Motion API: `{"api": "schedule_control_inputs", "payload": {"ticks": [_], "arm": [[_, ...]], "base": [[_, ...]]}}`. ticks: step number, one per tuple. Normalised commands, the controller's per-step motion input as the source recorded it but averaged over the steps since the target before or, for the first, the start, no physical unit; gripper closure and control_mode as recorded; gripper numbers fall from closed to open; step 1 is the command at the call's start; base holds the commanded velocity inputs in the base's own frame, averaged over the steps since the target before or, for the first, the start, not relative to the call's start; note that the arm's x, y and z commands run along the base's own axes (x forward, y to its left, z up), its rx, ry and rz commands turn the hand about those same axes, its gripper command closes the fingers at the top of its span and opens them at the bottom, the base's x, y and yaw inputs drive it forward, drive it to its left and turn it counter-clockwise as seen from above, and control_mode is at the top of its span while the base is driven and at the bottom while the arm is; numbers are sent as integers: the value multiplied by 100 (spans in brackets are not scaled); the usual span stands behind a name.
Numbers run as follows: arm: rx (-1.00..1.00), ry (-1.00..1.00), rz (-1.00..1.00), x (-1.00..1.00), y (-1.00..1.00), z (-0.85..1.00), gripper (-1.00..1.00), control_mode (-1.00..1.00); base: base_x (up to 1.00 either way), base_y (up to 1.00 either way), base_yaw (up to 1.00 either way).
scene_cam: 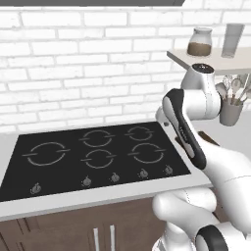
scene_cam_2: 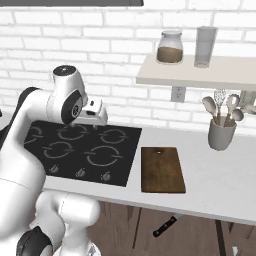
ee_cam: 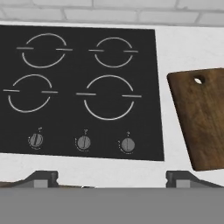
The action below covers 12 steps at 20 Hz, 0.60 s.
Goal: Pick up the knife from the drawer and place it on the cutting board. Then place the meat from the plate to the cutting board.
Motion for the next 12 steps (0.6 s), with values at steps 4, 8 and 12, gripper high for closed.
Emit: {"api": "schedule_control_inputs", "payload": {"ticks": [4, 8, 12], "arm": [[0, 2, 0, 0, 0, 0, -100, -100], [0, 3, -7, -26, 0, -3, -100, -100], [0, 8, -26, -56, 0, -4, -100, -100]], "base": [[0, 0, 0], [0, 0, 0], [0, 0, 0]]}}
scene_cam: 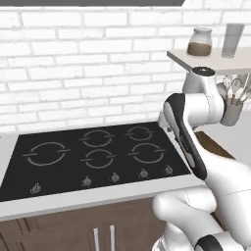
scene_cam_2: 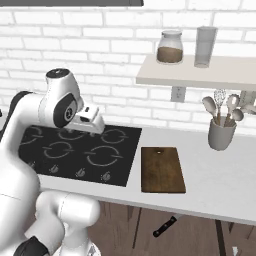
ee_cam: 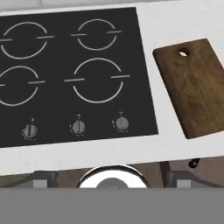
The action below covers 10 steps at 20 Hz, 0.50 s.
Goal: Pick up the knife from the drawer and place it on the cutting board. Then place the meat from the plate to the cutting board.
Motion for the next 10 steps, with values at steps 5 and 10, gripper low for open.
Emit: {"api": "schedule_control_inputs", "payload": {"ticks": [5, 10], "arm": [[0, 1, -30, -70, 0, 0, -100, -100], [3, 4, -13, 1, -3, 0, -100, -100]], "base": [[0, 0, 0], [0, 0, 0]]}}
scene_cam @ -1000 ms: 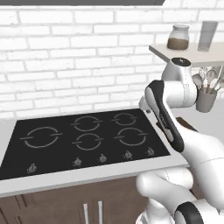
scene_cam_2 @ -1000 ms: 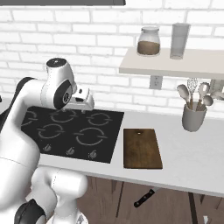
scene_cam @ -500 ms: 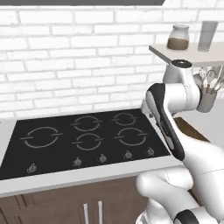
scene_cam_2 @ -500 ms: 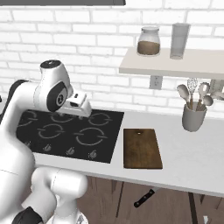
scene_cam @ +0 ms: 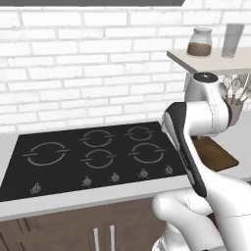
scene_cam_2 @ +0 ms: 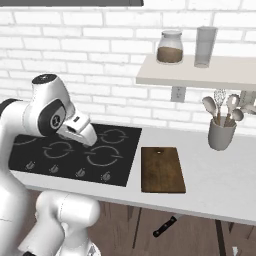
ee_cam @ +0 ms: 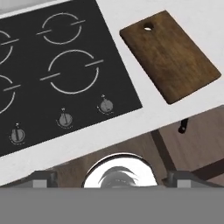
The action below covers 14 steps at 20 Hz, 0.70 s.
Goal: Pick up the knife from the drawer and place it on the cutting board. Then place the meat from the plate to the cutting board.
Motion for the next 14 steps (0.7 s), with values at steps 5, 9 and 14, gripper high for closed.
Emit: {"api": "schedule_control_inputs", "payload": {"ticks": [5, 9, 14], "arm": [[6, 8, -6, 16, -17, 0, -100, -100], [8, 12, -2, 11, -12, 0, -100, -100], [8, 14, 0, 1, -8, 0, -100, -100]], "base": [[0, 0, 0], [0, 0, 0], [0, 0, 0]]}}
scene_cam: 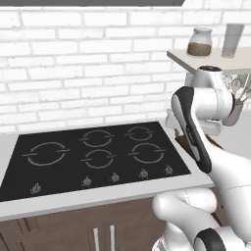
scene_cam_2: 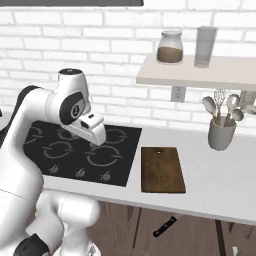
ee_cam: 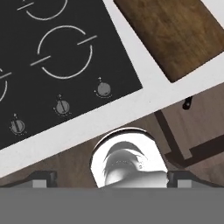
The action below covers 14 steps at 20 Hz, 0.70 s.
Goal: Pick up the knife from the drawer and place it on the cutting board. Then place the meat from the plate to the cutting board.
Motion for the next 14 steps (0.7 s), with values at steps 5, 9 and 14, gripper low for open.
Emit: {"api": "schedule_control_inputs", "payload": {"ticks": [5, 9, 14], "arm": [[1, 5, 0, -12, 0, -1, -100, -100], [7, 8, 0, -18, 0, 0, -100, -100], [2, 0, -1, -17, 0, 0, -100, 100]], "base": [[0, 0, 0], [0, 0, 0], [-79, 0, -14]]}}
